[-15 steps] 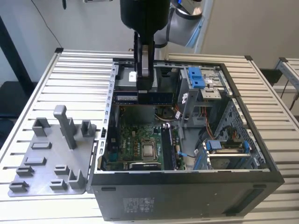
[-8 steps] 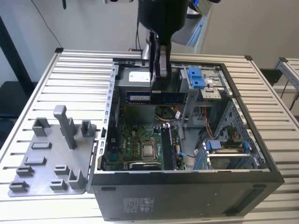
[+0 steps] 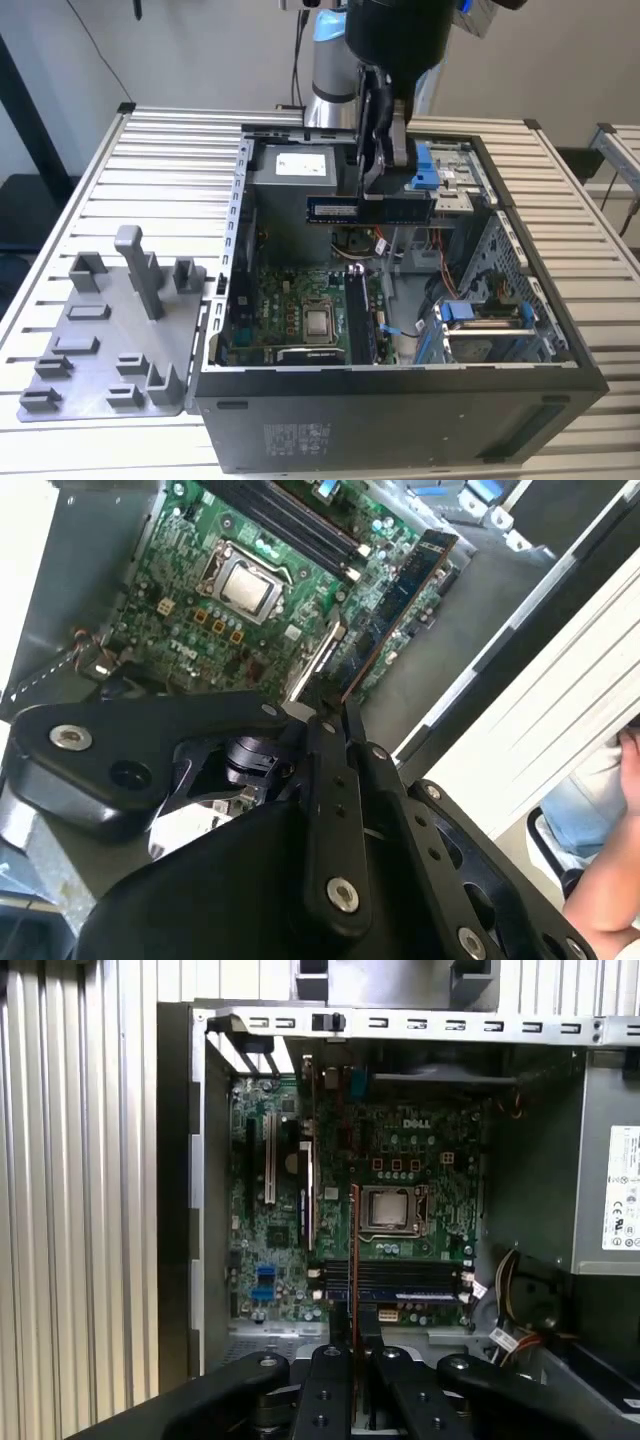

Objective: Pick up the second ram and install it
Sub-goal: 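Pick up the second ram and move it above second insertion slot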

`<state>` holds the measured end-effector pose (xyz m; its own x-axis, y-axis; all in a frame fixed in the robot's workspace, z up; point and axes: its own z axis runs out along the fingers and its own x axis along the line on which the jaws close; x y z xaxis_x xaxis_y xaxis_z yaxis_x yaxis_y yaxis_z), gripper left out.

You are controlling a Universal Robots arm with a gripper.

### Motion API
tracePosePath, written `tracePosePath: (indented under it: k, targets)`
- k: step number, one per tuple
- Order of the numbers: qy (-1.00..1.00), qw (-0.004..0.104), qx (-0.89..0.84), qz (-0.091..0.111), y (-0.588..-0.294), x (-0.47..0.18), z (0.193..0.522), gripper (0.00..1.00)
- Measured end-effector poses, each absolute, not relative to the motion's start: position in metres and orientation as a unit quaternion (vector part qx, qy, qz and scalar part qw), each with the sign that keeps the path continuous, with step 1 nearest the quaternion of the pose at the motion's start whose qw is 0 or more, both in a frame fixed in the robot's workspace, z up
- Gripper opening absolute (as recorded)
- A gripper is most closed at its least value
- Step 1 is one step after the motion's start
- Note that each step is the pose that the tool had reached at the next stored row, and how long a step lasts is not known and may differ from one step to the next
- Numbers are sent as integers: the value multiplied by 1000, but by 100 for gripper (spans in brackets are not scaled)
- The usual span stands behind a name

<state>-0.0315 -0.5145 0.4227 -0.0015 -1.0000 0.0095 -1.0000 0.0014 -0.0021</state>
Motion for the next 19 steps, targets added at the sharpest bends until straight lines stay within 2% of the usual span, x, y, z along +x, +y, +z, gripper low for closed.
tracePosePath:
  k: [9, 19]
  targets:
    - [-708, 3, 707, 4, -514, 7, 423, 14]
    - [-708, 3, 707, 4, -511, 9, 423, 14]
